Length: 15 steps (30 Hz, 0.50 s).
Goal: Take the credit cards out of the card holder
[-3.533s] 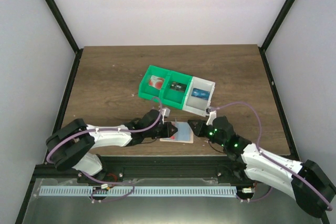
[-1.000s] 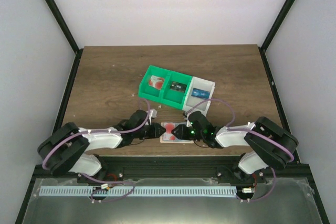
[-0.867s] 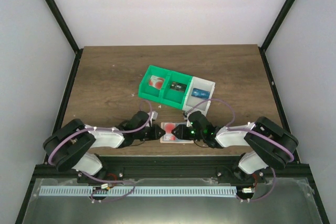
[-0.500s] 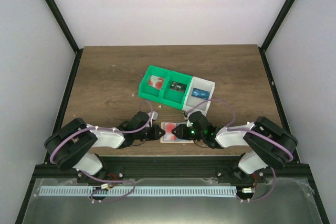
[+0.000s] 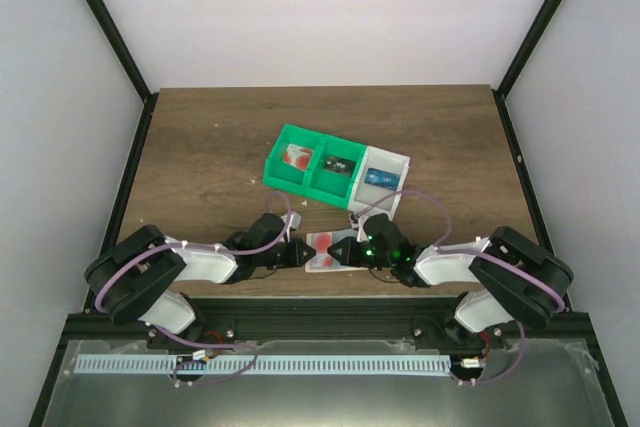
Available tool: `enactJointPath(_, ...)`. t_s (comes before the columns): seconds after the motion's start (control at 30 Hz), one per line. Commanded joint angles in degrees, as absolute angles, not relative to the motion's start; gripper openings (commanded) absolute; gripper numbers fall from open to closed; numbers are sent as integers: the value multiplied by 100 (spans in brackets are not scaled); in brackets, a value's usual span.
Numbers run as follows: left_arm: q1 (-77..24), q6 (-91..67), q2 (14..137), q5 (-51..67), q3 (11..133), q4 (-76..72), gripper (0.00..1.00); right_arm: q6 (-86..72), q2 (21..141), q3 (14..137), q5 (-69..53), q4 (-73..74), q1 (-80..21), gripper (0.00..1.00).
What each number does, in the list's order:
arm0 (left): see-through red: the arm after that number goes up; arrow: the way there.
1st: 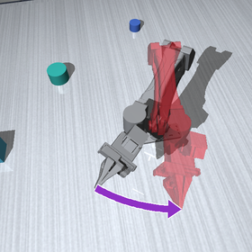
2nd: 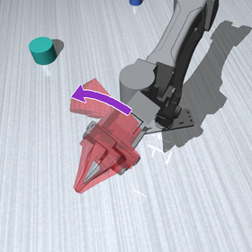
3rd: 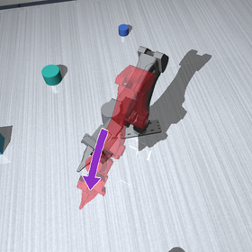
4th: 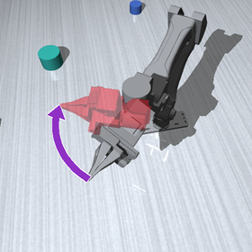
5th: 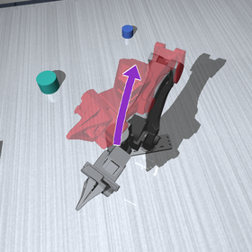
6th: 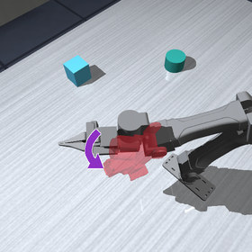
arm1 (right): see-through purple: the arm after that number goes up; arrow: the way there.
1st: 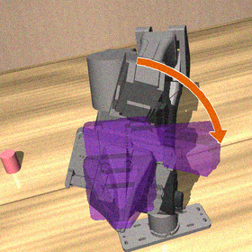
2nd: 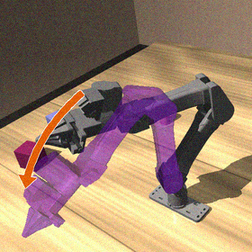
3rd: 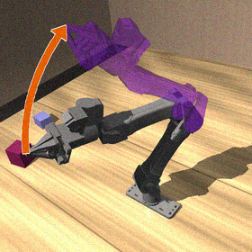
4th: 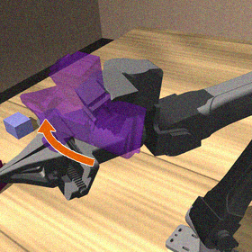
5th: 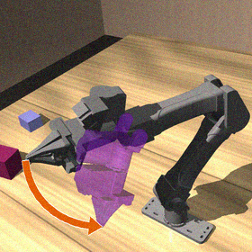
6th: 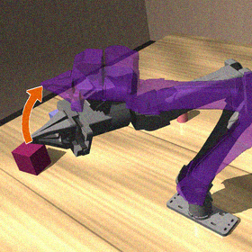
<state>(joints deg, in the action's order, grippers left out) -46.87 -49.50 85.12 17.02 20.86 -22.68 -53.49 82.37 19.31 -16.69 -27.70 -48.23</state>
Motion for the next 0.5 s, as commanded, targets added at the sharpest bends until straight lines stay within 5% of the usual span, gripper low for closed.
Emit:
enactJointPath(0.0,-4704,-4898,8681,1565,2001,-2087,11,-5302,8072,1833,-1548,-2864,-4860,0)
enactJointPath(0.47,-4705,-4934,8787,1387,1935,-1995,11,-5247,7776,1606,-1443,-2717,-4784,0)
